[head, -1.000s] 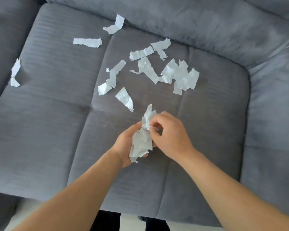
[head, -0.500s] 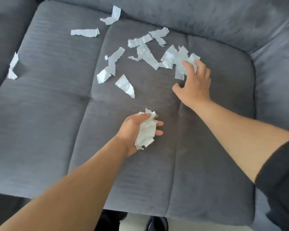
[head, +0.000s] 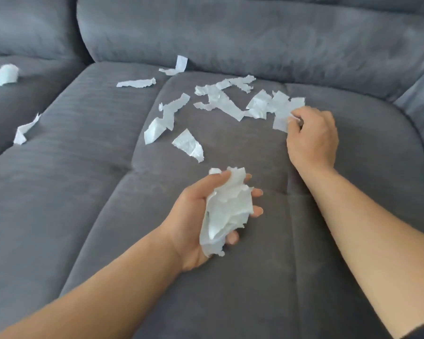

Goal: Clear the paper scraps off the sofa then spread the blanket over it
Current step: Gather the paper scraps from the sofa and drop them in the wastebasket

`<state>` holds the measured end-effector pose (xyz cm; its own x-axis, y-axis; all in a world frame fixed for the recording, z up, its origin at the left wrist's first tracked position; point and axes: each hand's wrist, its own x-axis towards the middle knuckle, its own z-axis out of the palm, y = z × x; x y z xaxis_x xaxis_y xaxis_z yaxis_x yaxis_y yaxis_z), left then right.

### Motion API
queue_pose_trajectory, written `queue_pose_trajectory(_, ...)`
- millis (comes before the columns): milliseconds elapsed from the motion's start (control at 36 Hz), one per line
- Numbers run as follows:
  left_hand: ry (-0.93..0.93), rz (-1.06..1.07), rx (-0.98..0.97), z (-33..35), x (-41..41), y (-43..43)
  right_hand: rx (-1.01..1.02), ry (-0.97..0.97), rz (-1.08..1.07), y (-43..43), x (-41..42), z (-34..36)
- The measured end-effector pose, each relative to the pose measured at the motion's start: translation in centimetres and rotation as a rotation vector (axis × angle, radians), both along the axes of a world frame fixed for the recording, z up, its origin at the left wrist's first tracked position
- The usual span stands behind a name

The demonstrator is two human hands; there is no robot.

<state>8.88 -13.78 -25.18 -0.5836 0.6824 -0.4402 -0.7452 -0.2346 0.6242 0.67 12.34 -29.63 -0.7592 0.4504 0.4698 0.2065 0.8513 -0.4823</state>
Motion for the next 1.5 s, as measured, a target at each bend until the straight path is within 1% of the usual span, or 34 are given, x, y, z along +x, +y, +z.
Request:
queue_pose_trajectory(56, -0.009, -0.019, 0.038, 0.3, -0.4, 0.1, -0.033, 0.057, -0.028, 0.1, 0.4, 0.2)
queue_pose_trajectory(194, -0.021, 0.0, 0.027, 1.2, -0.9, 0.5, -0.057, 0.069, 0.013, -0.4, 1.2, 0.7)
queue_pose_trajectory(278, -0.039, 0.063, 0.033, 1.6, -1.2, 1.1, -0.101, 0.111, 0.107, -1.9, 2.6, 1.9)
queue_pose_trajectory(333, -0.043, 0.092, 0.06, 2.8, -1.1, 0.9, -0.134, 0.202, 0.194, -4.2, 4.2, 4.3)
queue_pose_trajectory(389, -0.072, 0.098, 0.072, 3.0, -0.8, 0.5, -0.146, 0.233, 0.274, -6.6, 6.0, 6.7)
queue_pose_trajectory(445, -0.063, 0.061, 0.096, 3.3, -0.5, -0.3, -0.125, 0.14, 0.459, -9.1, 7.8, 9.2)
queue_pose_trajectory(472, -0.05, 0.034, 0.117, 3.3, -0.4, -0.6, -0.114, 0.009, 0.59, -10.2, 8.7, 10.1)
queue_pose_trajectory(500, -0.04, 0.011, 0.131, 3.2, -0.4, -1.0, -0.065, -0.169, 0.709, -11.3, 9.3, 10.7)
queue_pose_trajectory(528, -0.043, -0.001, 0.144, 3.2, -0.6, -1.2, 0.008, -0.345, 0.813, -12.1, 9.7, 11.0)
queue_pose_trajectory(556, -0.045, -0.006, 0.151, 3.2, -0.7, -1.4, 0.058, -0.463, 0.884, -12.8, 10.0, 11.1)
queue_pose_trajectory(583, -0.046, -0.003, 0.152, 3.3, -0.9, -1.6, 0.062, -0.517, 0.924, -13.1, 10.1, 11.2)
queue_pose_trajectory(611, -0.039, 0.008, 0.151, 3.1, -1.3, -2.0, 0.008, -0.517, 0.932, -13.3, 10.0, 11.5)
queue_pose_trajectory(667, -0.031, 0.043, 0.127, 2.9, -1.8, -2.4, -0.183, -0.473, 0.887, -12.9, 9.4, 12.4)
queue_pose_trajectory(695, -0.035, 0.056, 0.108, 2.9, -2.1, -2.7, -0.256, -0.433, 0.83, -12.2, 8.7, 12.5)
queue_pose_trajectory(750, -0.058, 0.094, 0.11, 3.2, -2.7, -3.4, -0.324, -0.292, 0.629, -10.2, 6.4, 12.3)
queue_pose_trajectory(806, -0.088, 0.147, 0.136, 3.8, -3.3, -4.1, -0.395, -0.17, 0.371, -7.2, 3.2, 11.3)
queue_pose_trajectory(834, -0.091, 0.167, 0.139, 4.0, -3.6, -4.3, -0.412, -0.185, 0.253, -5.6, 1.7, 10.6)
queue_pose_trajectory(861, -0.085, 0.178, 0.14, 4.4, -3.7, -4.5, -0.414, -0.243, 0.155, -4.1, 0.2, 9.9)
queue_pose_trajectory(917, -0.062, 0.188, 0.158, 4.9, -3.9, -4.5, -0.388, -0.404, 0.056, -1.2, -2.1, 8.8)
queue_pose_trajectory(945, -0.064, 0.194, 0.166, 4.9, -4.0, -4.4, -0.334, -0.471, 0.025, -0.4, -3.0, 8.6)
queue_pose_trajectory(1000, -0.097, 0.228, 0.152, 4.6, -3.9, -4.3, -0.236, -0.586, -0.004, 0.3, -4.4, 8.1)
queue_pose_trajectory(1056, -0.112, 0.207, 0.129, 4.3, -3.8, -4.2, -0.231, -0.641, -0.015, 0.6, -5.3, 7.7)
queue_pose_trajectory(1111, -0.111, 0.176, 0.099, 4.1, -3.9, -4.1, -0.3, -0.604, -0.011, 0.5, -6.1, 7.5)
queue_pose_trajectory(1195, -0.081, 0.222, 0.05, 3.3, -4.3, -4.3, -0.369, -0.555, 0.01, -0.1, -7.0, 6.9)
queue_pose_trajectory(1306, -0.13, 0.129, 0.085, 3.2, -5.0, -4.8, -0.271, -0.503, 0.0, -1.0, -6.9, 6.8)
queue_pose_trajectory(1389, -0.136, 0.153, 0.112, 3.1, -5.2, -4.7, -0.288, -0.368, -0.042, -1.4, -5.9, 7.4)
queue_pose_trajectory(1500, -0.152, 0.182, 0.131, 3.3, -4.9, -4.8, -0.477, -0.093, -0.028, -3.8, -4.1, 9.1)
